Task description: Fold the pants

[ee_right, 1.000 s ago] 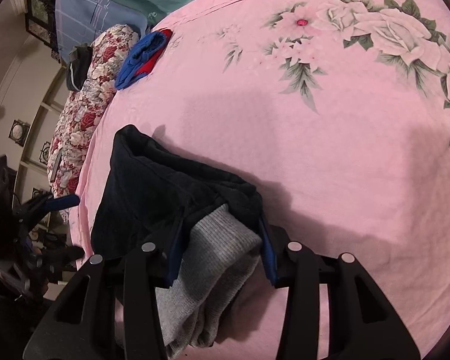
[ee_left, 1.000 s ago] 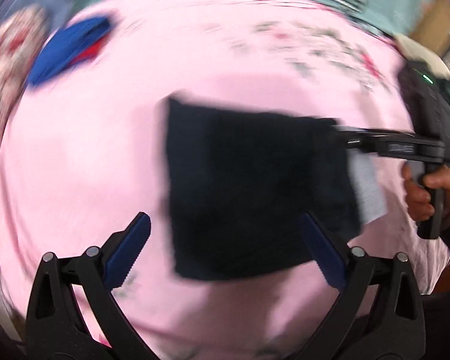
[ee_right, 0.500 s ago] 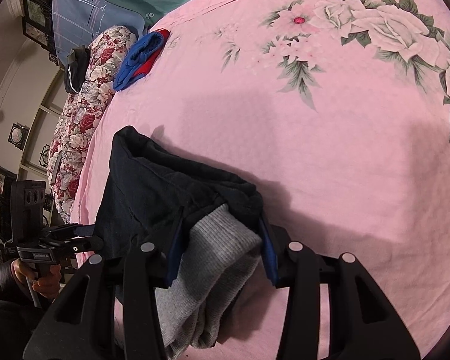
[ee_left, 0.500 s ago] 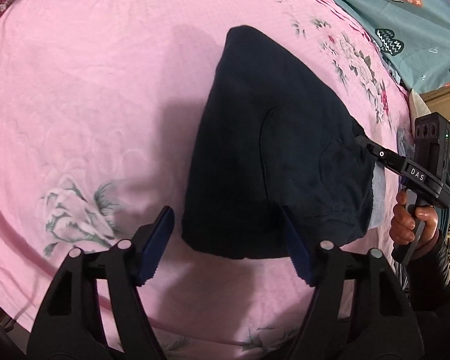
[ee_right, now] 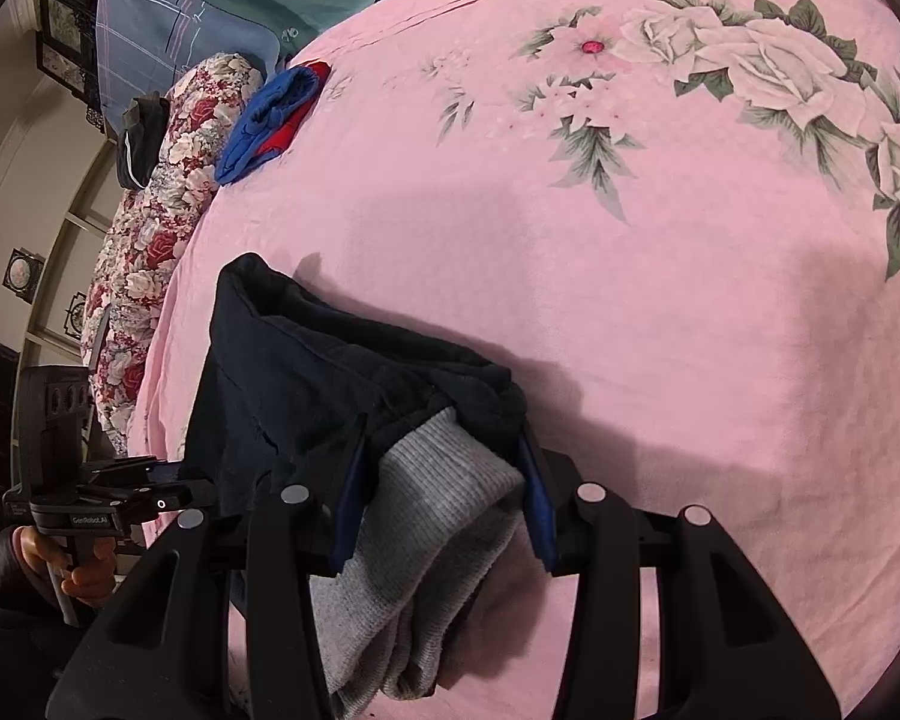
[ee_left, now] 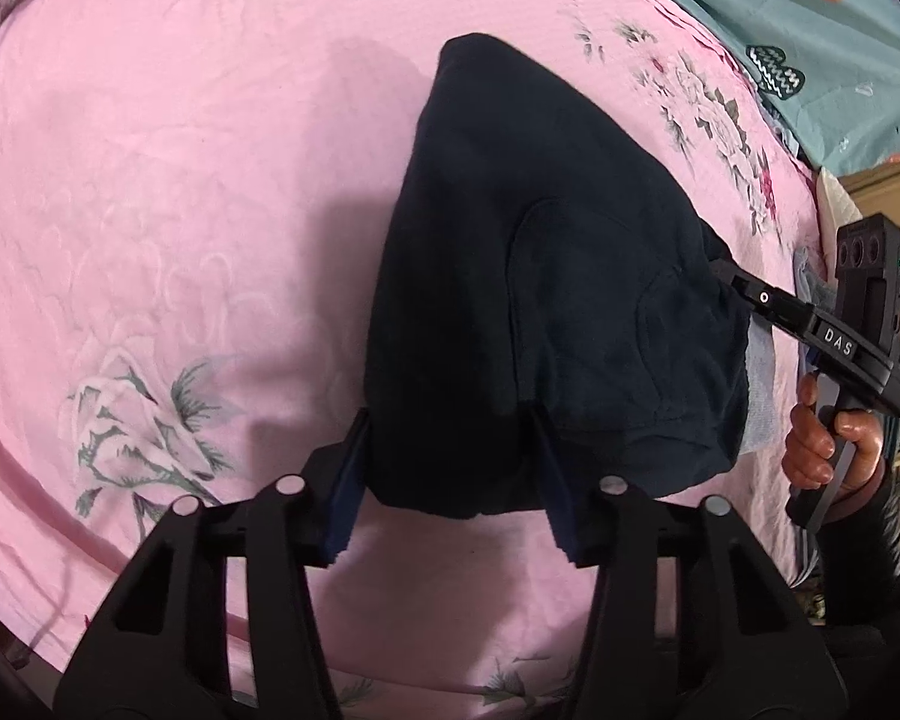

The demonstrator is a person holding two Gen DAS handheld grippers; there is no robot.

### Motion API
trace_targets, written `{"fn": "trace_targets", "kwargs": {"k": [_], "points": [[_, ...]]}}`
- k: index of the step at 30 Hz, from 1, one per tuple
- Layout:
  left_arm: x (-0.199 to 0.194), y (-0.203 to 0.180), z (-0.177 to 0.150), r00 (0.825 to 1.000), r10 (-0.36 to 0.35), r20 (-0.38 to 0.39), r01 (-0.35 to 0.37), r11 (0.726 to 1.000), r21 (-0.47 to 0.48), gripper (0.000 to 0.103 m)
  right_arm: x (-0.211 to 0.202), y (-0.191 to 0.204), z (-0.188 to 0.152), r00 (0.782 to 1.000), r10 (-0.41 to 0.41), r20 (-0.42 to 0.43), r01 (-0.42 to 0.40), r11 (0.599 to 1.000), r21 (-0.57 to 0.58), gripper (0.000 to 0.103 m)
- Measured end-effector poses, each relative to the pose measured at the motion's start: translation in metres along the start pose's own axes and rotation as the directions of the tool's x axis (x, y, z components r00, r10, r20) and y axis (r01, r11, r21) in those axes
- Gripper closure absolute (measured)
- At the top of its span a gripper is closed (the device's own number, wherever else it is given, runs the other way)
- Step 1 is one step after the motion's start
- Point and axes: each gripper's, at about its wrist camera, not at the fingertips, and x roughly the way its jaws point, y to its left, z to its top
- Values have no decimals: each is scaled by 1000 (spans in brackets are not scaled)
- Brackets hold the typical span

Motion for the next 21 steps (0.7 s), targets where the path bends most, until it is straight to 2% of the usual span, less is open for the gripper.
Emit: {"fn": "trace_targets", "kwargs": {"k": [2, 5, 11, 21], "points": [[-4, -6, -2, 999, 27, 17, -28, 999, 36, 62, -1, 6, -1, 999, -31, 10, 31, 999, -16, 58], [-9, -16, -4, 997, 70, 45, -74, 993, 88, 66, -6, 20, -4, 995, -97, 37, 99, 993, -60, 59], [-23, -20, -9, 992, 95, 82, -107, 983, 150, 70, -14, 47, -10, 972, -215, 94, 227, 964, -137, 60], [-43, -11, -8, 993, 27, 116, -48, 981, 187, 72, -25, 82, -17, 930, -333, 155, 359, 912, -197, 61]]}}
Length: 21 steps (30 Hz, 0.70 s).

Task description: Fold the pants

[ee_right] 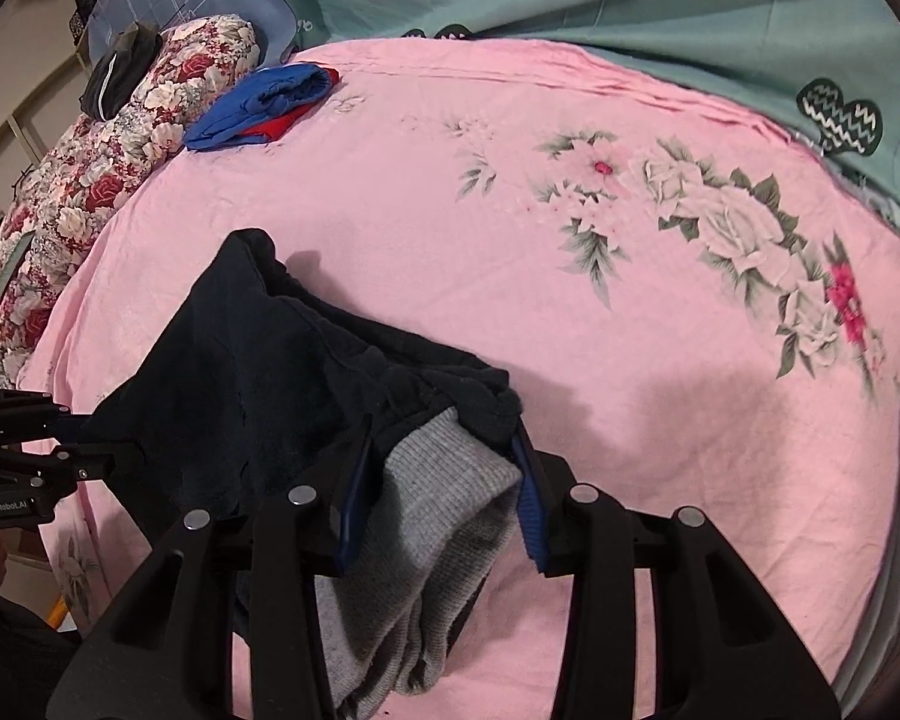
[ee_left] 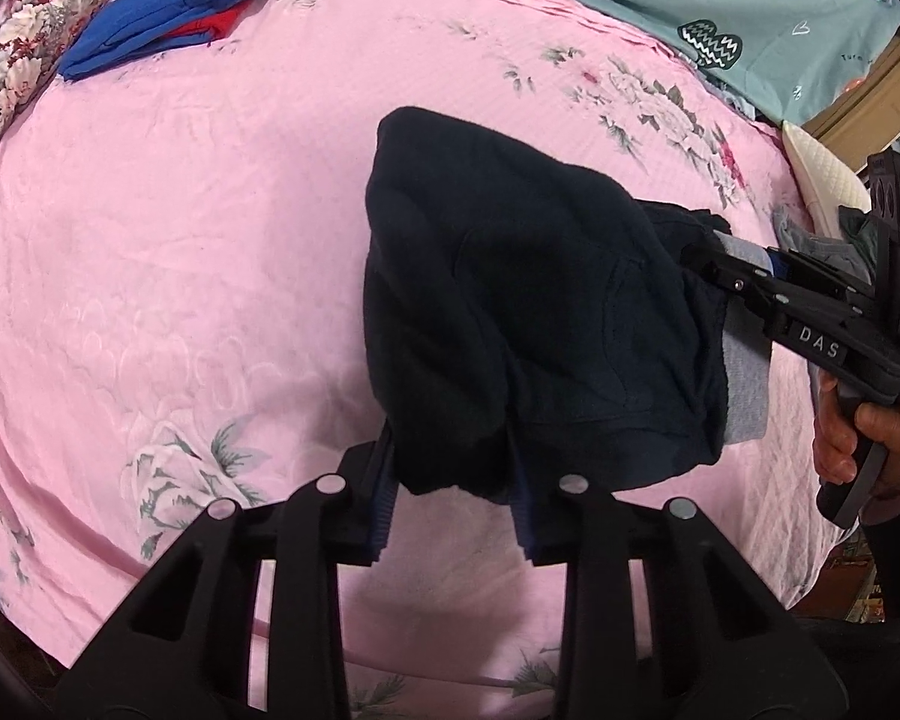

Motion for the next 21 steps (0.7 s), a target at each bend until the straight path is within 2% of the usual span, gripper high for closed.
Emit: {"fn": "trace_targets", "kwargs": {"k": [5, 12, 16, 21], "points": [[-24, 7, -2, 998, -17, 62, 18, 1000, -10, 72, -17, 13, 6, 999, -6, 39, 6, 1000, -18, 62], [-68, 27, -8, 989, -18, 145, 27, 998, -60, 72, -30, 42, 27, 995, 48, 91, -44, 998, -50, 62], [-93, 48, -13, 981, -16, 192, 33, 996, -86, 72, -28, 72, 44, 993, 70, 97, -61, 994, -94, 62], [-114, 96, -3, 975, -35, 220, 52, 996, -73, 72, -22, 119, 73, 992, 36, 124, -18, 990, -139, 62]]}}
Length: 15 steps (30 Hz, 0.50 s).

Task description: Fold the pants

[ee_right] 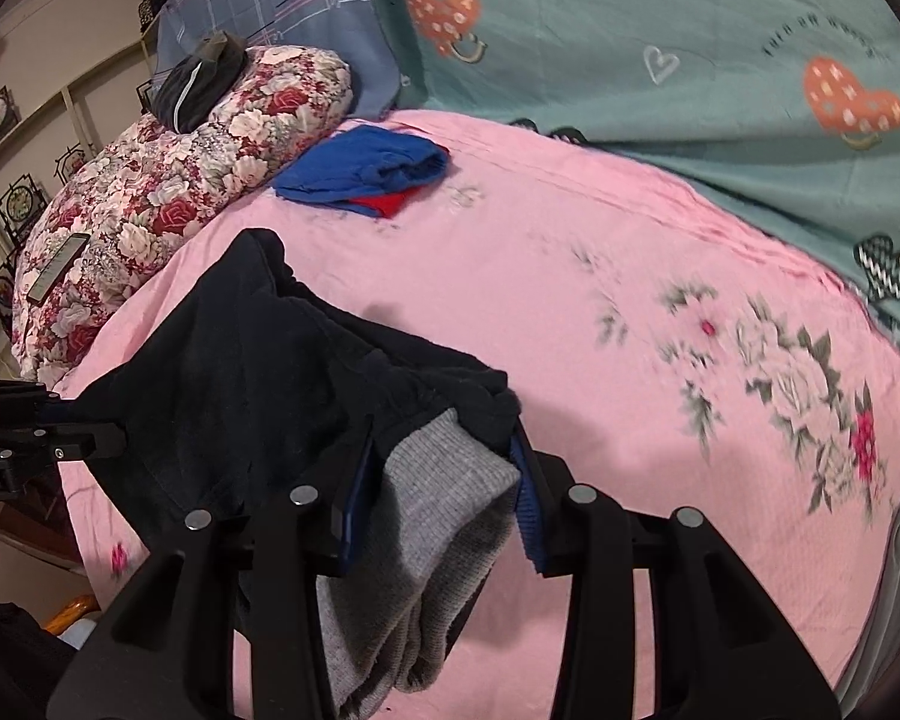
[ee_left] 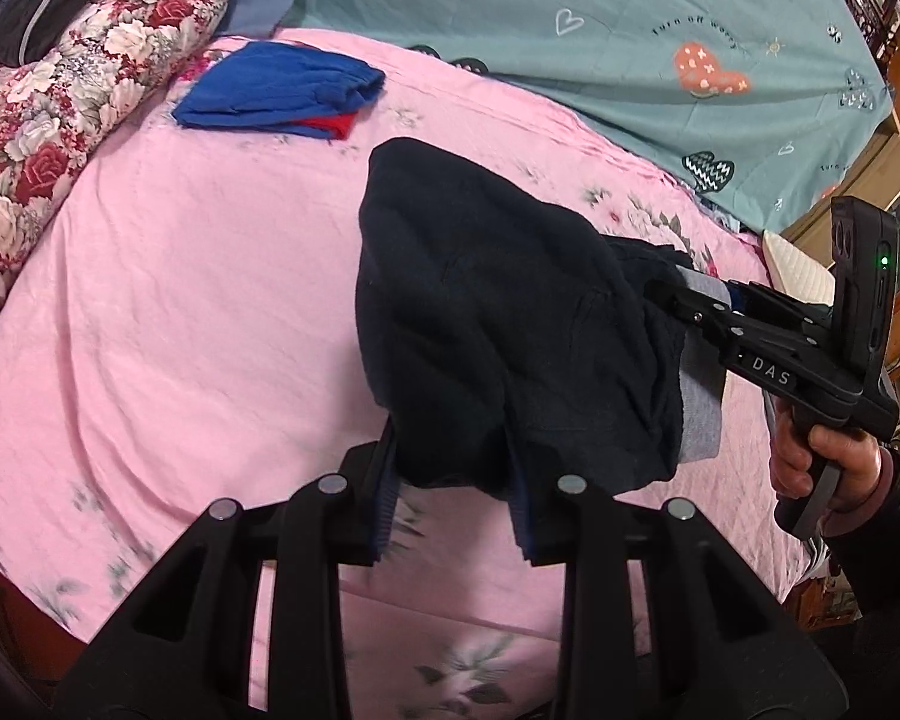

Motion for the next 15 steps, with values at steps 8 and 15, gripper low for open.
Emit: {"fn": "trace_targets", "kwargs": {"k": [8, 15], "points": [[-28, 93, 74, 994, -72, 82, 68, 996, 60, 72, 32, 73, 98, 993, -103, 57, 103, 995, -3, 62], [-38, 167, 166, 988, -71, 134, 61, 995, 80, 72, 76, 108, 197, 986, -146, 82, 146, 989, 10, 62]]}}
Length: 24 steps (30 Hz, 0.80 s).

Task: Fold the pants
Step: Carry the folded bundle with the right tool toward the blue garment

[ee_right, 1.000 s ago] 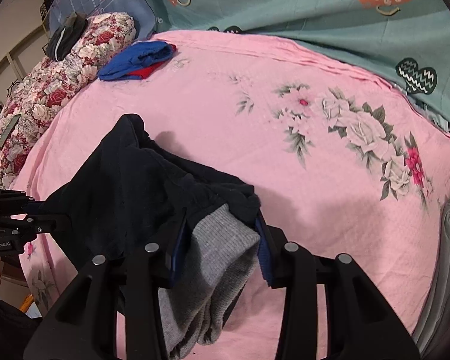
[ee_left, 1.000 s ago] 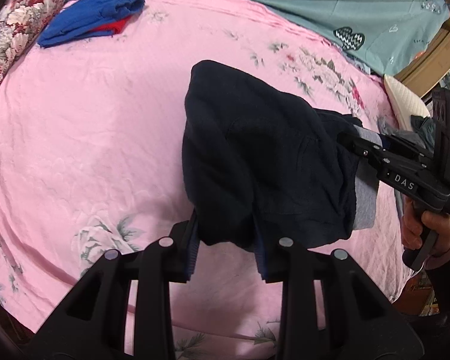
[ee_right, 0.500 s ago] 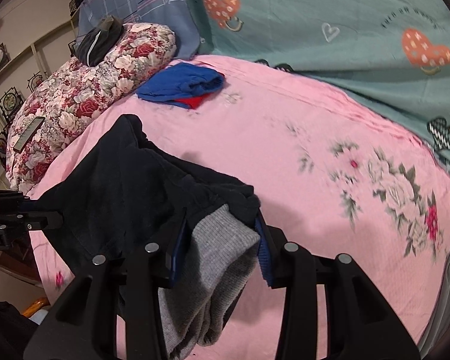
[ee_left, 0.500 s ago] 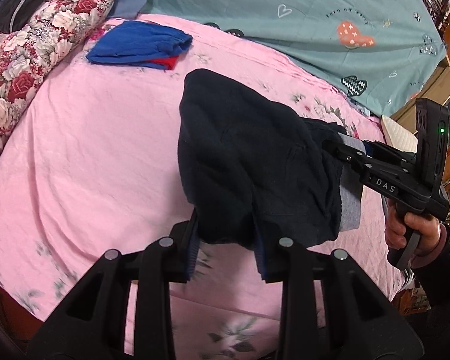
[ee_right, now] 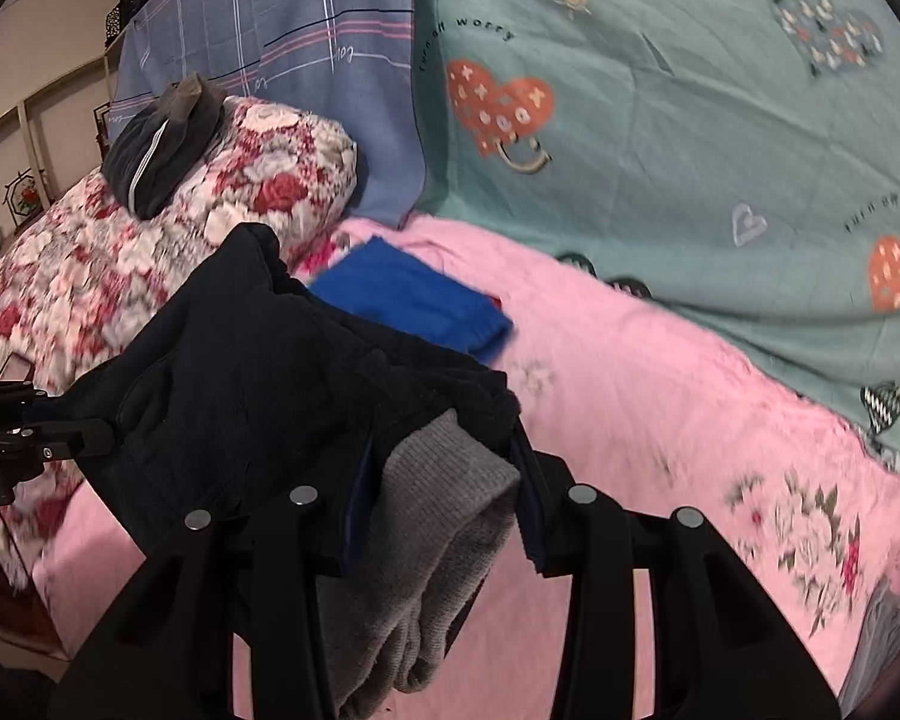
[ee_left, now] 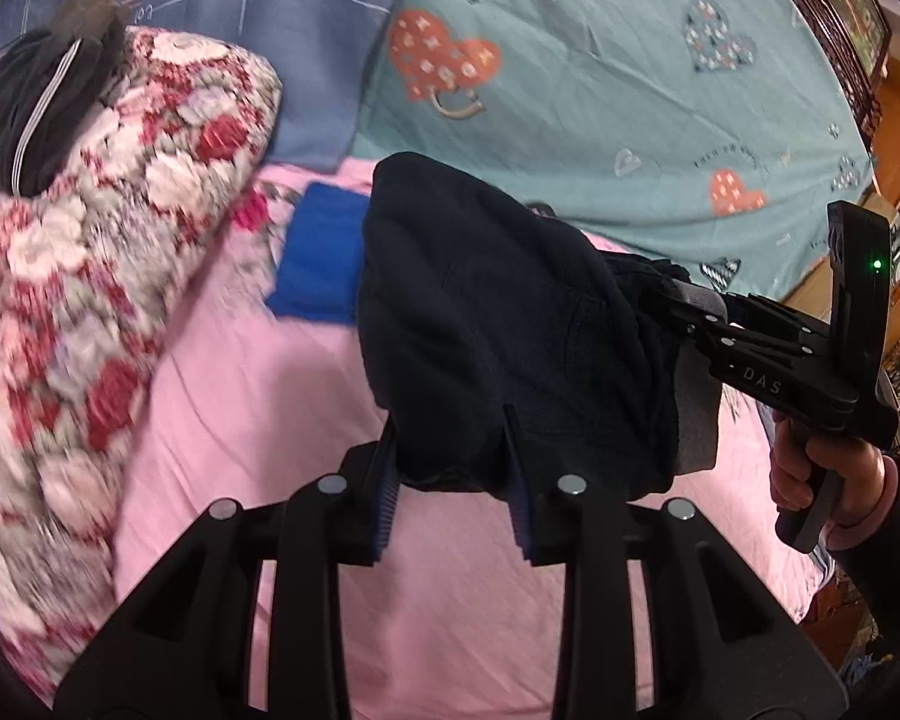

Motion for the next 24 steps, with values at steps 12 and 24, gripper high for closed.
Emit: {"fn": "trace_targets", "kwargs": {"k": [12, 24], "points": [[68, 70, 107, 999, 38, 37, -36, 998, -51, 72, 118, -16, 112, 998, 1, -60, 1, 999, 44, 62], [181, 134, 99, 995, 70, -78, -79, 989, -128, 70, 251, -44, 93, 980, 49, -193, -25, 992, 126, 61]]}}
